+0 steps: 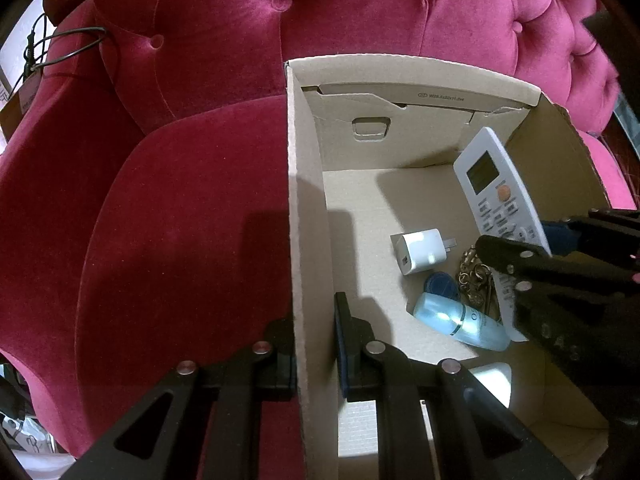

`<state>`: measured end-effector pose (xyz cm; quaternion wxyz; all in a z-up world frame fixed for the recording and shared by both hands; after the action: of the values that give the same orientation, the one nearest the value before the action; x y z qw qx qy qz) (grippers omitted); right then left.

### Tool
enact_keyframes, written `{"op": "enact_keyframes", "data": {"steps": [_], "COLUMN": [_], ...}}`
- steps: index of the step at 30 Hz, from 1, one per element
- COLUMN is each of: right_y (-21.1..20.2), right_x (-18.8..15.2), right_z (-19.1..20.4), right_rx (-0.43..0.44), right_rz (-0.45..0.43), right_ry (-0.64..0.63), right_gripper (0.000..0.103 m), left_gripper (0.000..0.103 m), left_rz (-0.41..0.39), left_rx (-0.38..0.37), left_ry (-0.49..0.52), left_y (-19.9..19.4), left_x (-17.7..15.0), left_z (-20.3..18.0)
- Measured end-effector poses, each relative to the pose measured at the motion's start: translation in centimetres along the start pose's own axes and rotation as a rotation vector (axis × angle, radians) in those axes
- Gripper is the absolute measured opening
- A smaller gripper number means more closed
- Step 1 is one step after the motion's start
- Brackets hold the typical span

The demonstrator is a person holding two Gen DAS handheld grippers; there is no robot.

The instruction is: Organize rigid objects

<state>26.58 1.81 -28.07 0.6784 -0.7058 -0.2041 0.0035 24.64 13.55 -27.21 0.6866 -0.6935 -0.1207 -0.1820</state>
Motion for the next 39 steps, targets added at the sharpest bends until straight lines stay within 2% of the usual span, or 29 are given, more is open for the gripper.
{"op": "enact_keyframes", "data": {"steps": [7,14,31,39], "right_y": [0.2,-0.6,-5.5,-7.7], "right_x": [0.4,0.8,0.7,-0.1], "right_z": [0.0,-0.2,-1.9,-3.9], "right_rx": [0.002,-0.007,0.001,-0.013], "right_rz": [0.004,-0.03,-0.118,-0.129], "right_ry": [0.003,0.003,0.046,0.08], "right_gripper": [0.025,0.03,0.031,0.032], "left_gripper": [0.015,0.015,0.015,0.015], "left_rz": [0.0,0.0,0.0,0.0], "left_rx": [0.001,0.0,0.01,0.015], "left_ry": [0.001,0.0,0.006,0.011], "left_y": [0.0,0.0,0.1,0.1], "left_x": [0.0,0.0,0.0,0.0], "left_z": [0.0,-0.1,-0.1,-0.2]}}
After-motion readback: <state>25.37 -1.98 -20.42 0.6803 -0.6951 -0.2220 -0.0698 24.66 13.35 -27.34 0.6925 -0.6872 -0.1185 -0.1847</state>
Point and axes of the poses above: each gripper's, at about its wrist camera, not at the fingertips, and y roughly the way its jaws point, z to its left, x to its top, the point moved 6 cm from there along y, roughly the way its jaws point, and after that the axes turned 4 degrees about -x, right-handed, at the moved point
